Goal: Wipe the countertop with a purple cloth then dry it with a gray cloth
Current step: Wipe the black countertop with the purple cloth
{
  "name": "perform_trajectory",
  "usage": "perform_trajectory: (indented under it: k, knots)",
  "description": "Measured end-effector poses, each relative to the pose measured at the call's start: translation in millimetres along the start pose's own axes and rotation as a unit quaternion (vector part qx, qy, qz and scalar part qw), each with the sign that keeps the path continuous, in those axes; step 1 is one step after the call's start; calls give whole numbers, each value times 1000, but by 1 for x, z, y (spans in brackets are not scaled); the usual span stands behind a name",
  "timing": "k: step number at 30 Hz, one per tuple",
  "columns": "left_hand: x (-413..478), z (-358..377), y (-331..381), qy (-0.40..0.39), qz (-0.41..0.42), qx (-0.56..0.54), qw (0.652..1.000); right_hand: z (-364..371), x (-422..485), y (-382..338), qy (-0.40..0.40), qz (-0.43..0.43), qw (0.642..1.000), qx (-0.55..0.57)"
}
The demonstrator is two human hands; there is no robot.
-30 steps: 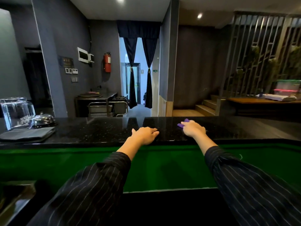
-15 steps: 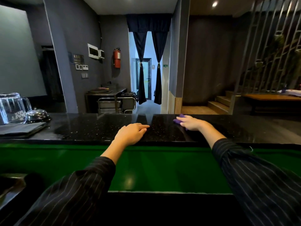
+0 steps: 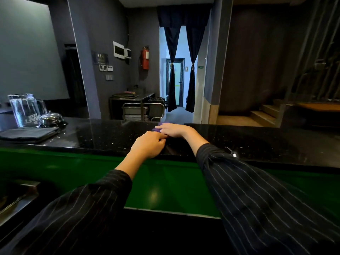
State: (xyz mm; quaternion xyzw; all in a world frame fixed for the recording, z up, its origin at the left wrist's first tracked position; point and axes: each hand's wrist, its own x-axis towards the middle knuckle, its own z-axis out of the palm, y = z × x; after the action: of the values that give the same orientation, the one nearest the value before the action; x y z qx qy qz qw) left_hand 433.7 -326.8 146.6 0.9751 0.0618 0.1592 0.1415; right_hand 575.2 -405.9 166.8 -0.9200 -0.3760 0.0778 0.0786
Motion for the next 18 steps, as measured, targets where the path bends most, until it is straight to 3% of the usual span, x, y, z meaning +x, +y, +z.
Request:
perform_trajectory:
  k: [3, 7, 11, 18]
  knots:
    - [-2, -1, -1, -2, -2, -17, 1000, -6, -14, 26, 4, -1, 1000, 29]
    - [1, 1, -1, -2, 4, -18, 1000, -3, -4, 66, 60, 122, 990, 32]
    - [5, 3, -2, 15, 12, 2, 1000, -3, 8, 50, 87, 204, 975, 8]
    - [5, 2, -5, 6, 36, 11, 999, 11, 40, 29, 3, 67, 998, -21]
